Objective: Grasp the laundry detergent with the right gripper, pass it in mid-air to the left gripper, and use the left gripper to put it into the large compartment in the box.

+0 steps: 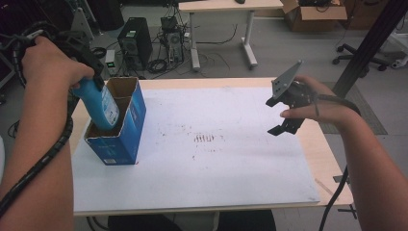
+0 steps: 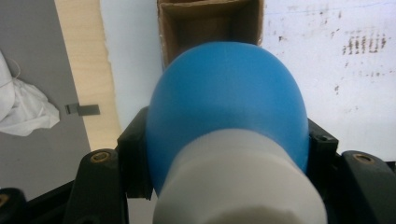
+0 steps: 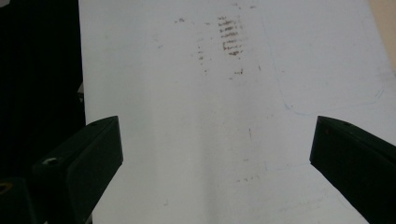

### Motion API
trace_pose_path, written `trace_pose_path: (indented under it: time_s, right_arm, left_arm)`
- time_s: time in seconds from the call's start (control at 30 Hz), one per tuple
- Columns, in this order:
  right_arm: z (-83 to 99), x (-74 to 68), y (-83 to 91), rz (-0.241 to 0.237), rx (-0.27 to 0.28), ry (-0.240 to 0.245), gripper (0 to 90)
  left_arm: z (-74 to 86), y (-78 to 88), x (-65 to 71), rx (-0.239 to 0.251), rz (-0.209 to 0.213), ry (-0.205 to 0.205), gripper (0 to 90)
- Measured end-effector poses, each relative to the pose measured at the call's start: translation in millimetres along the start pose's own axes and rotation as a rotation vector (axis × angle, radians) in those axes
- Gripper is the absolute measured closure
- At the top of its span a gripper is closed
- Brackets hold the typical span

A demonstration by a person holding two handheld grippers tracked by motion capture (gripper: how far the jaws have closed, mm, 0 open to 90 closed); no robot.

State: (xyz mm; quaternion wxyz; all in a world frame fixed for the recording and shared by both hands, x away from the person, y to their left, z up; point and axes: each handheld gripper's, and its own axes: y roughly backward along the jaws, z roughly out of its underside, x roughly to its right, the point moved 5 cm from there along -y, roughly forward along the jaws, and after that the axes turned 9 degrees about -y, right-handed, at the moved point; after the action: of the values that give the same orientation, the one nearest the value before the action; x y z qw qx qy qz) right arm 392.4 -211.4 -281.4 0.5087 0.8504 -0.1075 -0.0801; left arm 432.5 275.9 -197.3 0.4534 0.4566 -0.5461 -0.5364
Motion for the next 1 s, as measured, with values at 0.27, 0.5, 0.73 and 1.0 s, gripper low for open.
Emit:
trace_pose_path:
  time_s: [0.27, 0.5, 0.73, 1.0]
  right_arm:
    - [-0.5, -0.4, -1.9, -0.009, -0.032, -0.006, 2.7]
    - [-0.2, -0.8, 0.2, -0.016, -0.048, -0.015, 2.8]
    - [-0.6, -1.4, 3.1, -0.013, -0.047, -0.015, 2.7]
    - [-0.5, -2.6, 3.5, -0.019, -0.041, -0.015, 2.8]
  left_arm:
    - [-0.7, -17.5, -0.6, -0.002, 0.000, -0.012, 37.6]
    - [0.7, -37.7, -0.4, -0.003, 0.012, -0.026, 37.7]
    - [1.5, -53.2, 0.6, -0.004, 0.001, -0.032, 37.7]
    - [3.5, -70.4, -1.4, 0.014, -0.014, -0.024, 37.7]
